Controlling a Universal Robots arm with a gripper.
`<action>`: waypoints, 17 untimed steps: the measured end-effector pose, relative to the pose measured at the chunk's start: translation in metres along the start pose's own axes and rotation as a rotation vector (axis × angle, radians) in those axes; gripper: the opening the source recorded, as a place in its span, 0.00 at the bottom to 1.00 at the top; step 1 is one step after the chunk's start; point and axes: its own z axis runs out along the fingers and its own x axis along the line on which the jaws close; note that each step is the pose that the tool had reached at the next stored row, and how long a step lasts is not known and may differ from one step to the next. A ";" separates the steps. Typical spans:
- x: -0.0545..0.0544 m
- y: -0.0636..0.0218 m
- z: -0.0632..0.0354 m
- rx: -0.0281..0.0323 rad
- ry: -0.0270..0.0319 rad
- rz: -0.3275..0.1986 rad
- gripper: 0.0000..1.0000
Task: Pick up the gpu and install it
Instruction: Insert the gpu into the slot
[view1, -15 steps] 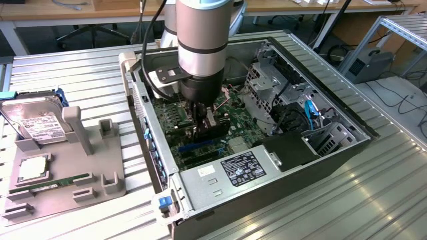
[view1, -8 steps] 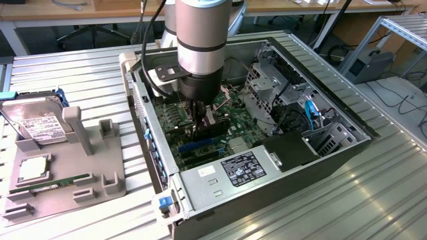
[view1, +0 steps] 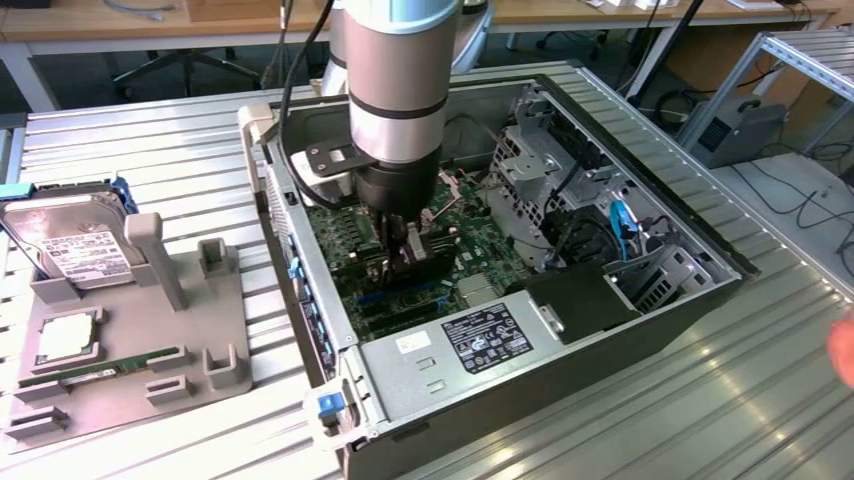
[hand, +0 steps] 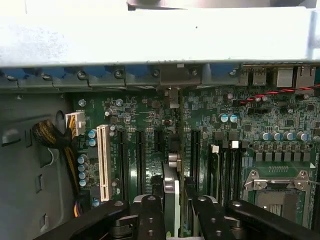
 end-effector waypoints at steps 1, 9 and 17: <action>0.000 0.0000 0.0022 0.0000 0.0001 0.000 0.27; -0.003 0.0000 0.0022 0.0000 -0.0002 0.000 0.27; -0.003 -0.0001 0.0009 0.0000 -0.0002 0.000 0.27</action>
